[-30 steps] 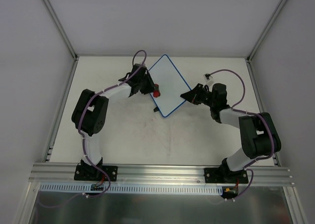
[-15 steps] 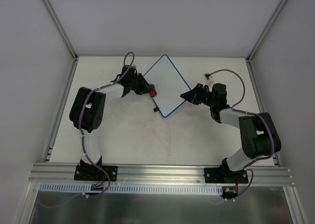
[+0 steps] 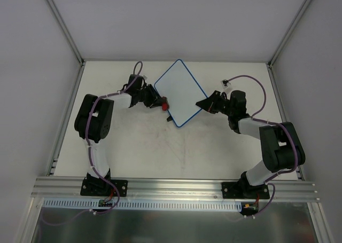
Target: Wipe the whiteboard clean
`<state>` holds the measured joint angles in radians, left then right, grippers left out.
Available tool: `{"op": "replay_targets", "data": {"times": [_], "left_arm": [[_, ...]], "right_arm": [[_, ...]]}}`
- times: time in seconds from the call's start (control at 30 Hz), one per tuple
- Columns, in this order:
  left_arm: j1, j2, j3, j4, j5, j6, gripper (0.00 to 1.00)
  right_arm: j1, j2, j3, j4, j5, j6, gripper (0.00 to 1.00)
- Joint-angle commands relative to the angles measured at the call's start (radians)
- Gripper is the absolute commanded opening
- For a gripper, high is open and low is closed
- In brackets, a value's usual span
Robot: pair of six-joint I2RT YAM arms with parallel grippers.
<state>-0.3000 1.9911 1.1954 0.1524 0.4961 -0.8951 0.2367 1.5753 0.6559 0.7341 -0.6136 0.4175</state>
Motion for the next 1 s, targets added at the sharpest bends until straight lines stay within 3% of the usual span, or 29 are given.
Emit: {"op": "replay_targets", "data": {"times": [0.0, 0.57, 0.9, 0.97], "left_arm": [[0.013, -0.038, -0.054, -0.050, 0.038, -0.010, 0.00], [0.012, -0.230, -0.163, -0.039, 0.071, 0.031, 0.00], [0.071, -0.410, -0.295, -0.240, -0.139, 0.186, 0.00], [0.097, -0.405, -0.309, -0.258, -0.134, 0.197, 0.06]], "right_arm": [[0.019, -0.044, 0.001, 0.048, -0.069, -0.039, 0.00], [0.019, -0.038, 0.004, 0.047, -0.071, -0.039, 0.00], [0.019, -0.034, 0.008, 0.047, -0.066, -0.036, 0.00], [0.019, -0.031, 0.008, 0.047, -0.069, -0.034, 0.00]]}}
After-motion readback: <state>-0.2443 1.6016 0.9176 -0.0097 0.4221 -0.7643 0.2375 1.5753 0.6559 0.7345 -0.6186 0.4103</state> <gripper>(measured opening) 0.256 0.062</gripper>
